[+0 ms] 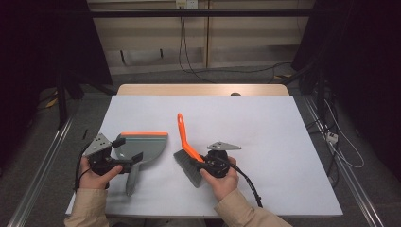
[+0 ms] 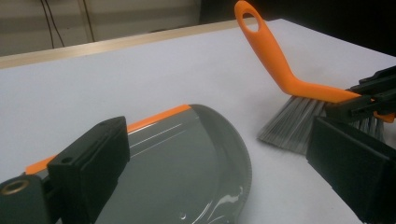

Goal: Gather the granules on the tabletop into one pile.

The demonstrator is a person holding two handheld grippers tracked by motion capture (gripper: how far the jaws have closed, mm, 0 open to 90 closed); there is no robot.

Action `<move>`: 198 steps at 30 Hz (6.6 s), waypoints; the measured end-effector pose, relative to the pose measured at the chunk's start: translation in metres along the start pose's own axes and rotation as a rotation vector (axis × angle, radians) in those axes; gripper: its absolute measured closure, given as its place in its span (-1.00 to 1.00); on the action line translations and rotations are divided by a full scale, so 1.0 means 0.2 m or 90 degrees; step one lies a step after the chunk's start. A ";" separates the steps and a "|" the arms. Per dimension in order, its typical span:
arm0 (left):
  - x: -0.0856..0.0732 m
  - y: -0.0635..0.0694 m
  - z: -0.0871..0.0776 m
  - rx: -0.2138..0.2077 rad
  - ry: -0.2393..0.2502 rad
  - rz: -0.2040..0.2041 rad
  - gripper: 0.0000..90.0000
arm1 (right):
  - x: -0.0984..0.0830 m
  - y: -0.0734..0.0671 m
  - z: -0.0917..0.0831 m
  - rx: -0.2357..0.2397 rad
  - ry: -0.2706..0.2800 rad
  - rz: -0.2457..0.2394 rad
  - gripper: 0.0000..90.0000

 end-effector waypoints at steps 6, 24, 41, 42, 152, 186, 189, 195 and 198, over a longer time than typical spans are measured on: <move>0.01 0.02 0.00 -0.008 0.008 0.000 -0.87 | 0.00 0.01 -0.01 -0.007 0.003 0.003 0.56; 0.01 0.03 0.01 -0.010 0.004 0.002 -0.87 | 0.01 0.08 -0.08 -0.036 0.006 0.011 0.56; 0.01 0.02 0.01 -0.007 0.008 -0.002 -0.87 | 0.04 0.13 -0.12 -0.031 0.014 0.035 0.57; 0.01 0.02 0.01 -0.007 0.008 -0.002 -0.87 | 0.04 0.12 -0.12 -0.023 0.014 0.039 0.58; -0.02 -0.05 0.00 0.012 0.000 -0.019 -0.87 | 0.16 0.23 -0.05 0.250 -0.105 -0.592 0.56; -0.01 -0.03 0.00 0.009 0.004 -0.013 -0.87 | 0.09 0.14 -0.11 0.246 -0.093 -0.562 0.57; -0.01 -0.04 0.00 0.011 0.003 -0.012 -0.87 | 0.10 0.14 -0.11 0.246 -0.087 -0.566 0.57; -0.01 -0.03 0.00 0.011 0.001 -0.010 -0.87 | 0.12 0.14 -0.10 0.242 -0.069 -0.558 0.58; -0.01 -0.03 0.00 0.011 0.002 -0.011 -0.87 | 0.13 0.14 -0.09 0.242 -0.059 -0.546 0.58</move>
Point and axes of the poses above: each handheld gripper's, and its own axes: z roughly forward along the jaws, x roughly out of its top, y roughly to its right, the point moved 9 cm from there along z, roughly forward along the jaws, and after that the axes turned 7 degrees about z, right-handed, at the moved point
